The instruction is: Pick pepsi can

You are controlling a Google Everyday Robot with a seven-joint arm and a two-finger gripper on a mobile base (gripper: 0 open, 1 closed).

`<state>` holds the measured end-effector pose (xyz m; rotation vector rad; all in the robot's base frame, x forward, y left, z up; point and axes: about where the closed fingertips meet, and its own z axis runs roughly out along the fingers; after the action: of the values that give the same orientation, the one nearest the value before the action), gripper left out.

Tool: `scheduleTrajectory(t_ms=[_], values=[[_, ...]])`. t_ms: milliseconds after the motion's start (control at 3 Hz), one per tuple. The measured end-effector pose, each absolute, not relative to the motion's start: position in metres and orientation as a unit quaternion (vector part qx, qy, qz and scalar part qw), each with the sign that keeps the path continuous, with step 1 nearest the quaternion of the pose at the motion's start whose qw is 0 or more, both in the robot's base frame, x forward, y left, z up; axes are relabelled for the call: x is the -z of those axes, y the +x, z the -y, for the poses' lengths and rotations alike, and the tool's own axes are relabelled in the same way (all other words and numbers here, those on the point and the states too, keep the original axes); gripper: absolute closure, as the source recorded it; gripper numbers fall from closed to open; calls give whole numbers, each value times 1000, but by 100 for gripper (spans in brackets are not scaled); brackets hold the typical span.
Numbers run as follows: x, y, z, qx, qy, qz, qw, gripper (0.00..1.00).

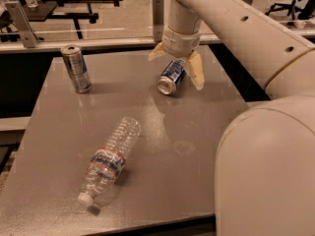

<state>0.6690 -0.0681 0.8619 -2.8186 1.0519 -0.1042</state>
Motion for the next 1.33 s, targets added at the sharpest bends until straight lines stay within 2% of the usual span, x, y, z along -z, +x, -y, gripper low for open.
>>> scheduleTrajectory(t_ms=[333,667,1000,1333], values=[[-855,674,64,27,-950,-308,48,26],[-854,676,62,28,-955,-293,44,48],[-874,665,62,30,-949,-306,66,80],[-908,644,60,30,-935,-341,95,100]])
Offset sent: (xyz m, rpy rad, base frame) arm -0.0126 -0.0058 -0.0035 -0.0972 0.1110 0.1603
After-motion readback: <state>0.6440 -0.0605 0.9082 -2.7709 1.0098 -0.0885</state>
